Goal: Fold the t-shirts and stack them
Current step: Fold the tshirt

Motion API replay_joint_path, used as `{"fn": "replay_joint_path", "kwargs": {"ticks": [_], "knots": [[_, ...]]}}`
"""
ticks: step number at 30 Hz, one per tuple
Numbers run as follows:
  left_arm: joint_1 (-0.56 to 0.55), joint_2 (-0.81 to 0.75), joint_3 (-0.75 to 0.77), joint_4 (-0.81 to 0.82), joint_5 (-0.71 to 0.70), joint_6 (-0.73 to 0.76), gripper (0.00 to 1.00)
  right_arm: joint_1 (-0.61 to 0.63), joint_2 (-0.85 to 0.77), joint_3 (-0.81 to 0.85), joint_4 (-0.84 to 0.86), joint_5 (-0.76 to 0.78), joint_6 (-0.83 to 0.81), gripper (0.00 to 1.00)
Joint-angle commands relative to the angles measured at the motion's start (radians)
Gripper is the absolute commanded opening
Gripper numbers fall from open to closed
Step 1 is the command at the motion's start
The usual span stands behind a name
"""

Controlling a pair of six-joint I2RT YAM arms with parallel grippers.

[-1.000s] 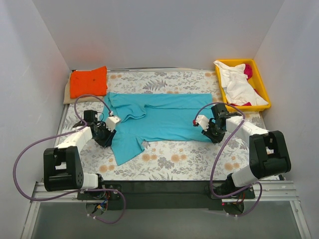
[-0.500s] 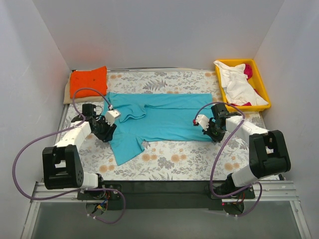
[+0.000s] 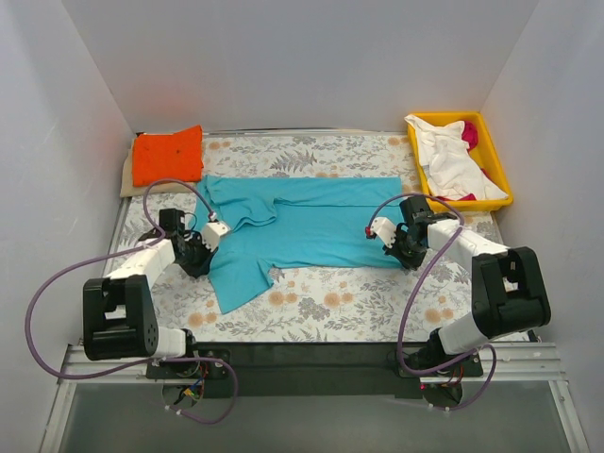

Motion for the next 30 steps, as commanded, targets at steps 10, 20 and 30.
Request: {"fn": "replay_joint_path", "kwargs": {"ticks": [10,20,30], "knots": [[0.101,-0.067,0.164,-0.232,0.103,0.059,0.00,-0.025,-0.083,0.048,-0.129,0.016,-0.032,0.01],[0.103,0.062,0.348,-0.203,0.184,-0.030,0.00,-0.054,0.043,0.266,-0.157,0.008,-0.053,0.01],[0.103,0.240,0.549,-0.126,0.230,-0.148,0.00,-0.097,0.252,0.487,-0.175,-0.017,-0.073,0.01]]}}
